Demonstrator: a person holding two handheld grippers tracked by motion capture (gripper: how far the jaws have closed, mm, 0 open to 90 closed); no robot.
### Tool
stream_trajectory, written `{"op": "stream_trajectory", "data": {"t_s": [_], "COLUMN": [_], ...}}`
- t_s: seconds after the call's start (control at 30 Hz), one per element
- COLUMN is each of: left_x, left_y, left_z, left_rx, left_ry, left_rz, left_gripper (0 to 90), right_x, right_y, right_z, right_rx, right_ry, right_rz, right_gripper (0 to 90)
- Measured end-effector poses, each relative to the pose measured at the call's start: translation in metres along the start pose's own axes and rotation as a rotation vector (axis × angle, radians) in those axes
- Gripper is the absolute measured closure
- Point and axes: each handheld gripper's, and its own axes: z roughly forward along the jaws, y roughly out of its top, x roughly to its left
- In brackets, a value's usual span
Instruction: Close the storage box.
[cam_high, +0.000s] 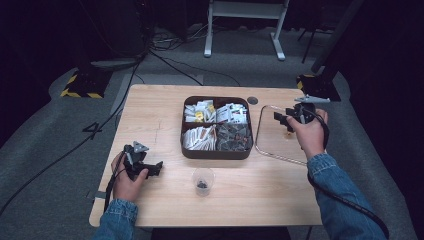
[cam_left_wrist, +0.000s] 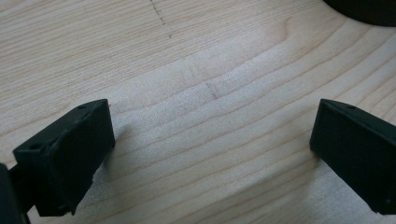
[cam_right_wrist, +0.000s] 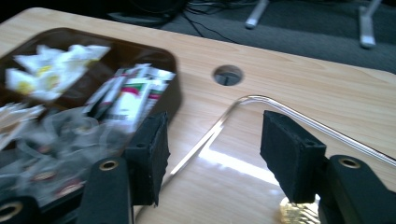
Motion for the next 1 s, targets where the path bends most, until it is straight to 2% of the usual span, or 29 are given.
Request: {"op": "stream_trajectory", "data": {"t_s": [0.1, 0.2, 0.4, 0.63, 1.0], "left_x": [0.000, 0.000, 0.000, 0.000, 0.000], "left_y": [0.000, 0.000, 0.000, 0.000, 0.000], "left_z": [0.000, 0.000, 0.000, 0.000, 0.000], "left_rx": [0.000, 0.000, 0.000, 0.000, -0.001], "left_ry": [0.002, 0.002, 0.002, 0.002, 0.002], "left_rz": [0.000, -0.001, -0.001, -0.001, -0.001], "left_gripper": [0.2, 0.2, 0.2, 0.2, 0.2], "right_x": [-0.013, -0.023, -0.040, -0.055, -0.061], "right_y": [0.002, -0.001, -0.017, -0.034, -0.054], "right_z": [0.007, 0.016, 0.032, 0.041, 0.052], "right_rx": [0.012, 0.044, 0.100, 0.134, 0.180], "right_ry": [-0.048, -0.085, -0.142, -0.163, -0.176], "right_rz": [0.042, 0.044, 0.110, 0.163, 0.188], "right_gripper": [41.5, 40.8, 39.9, 38.5, 39.6]}}
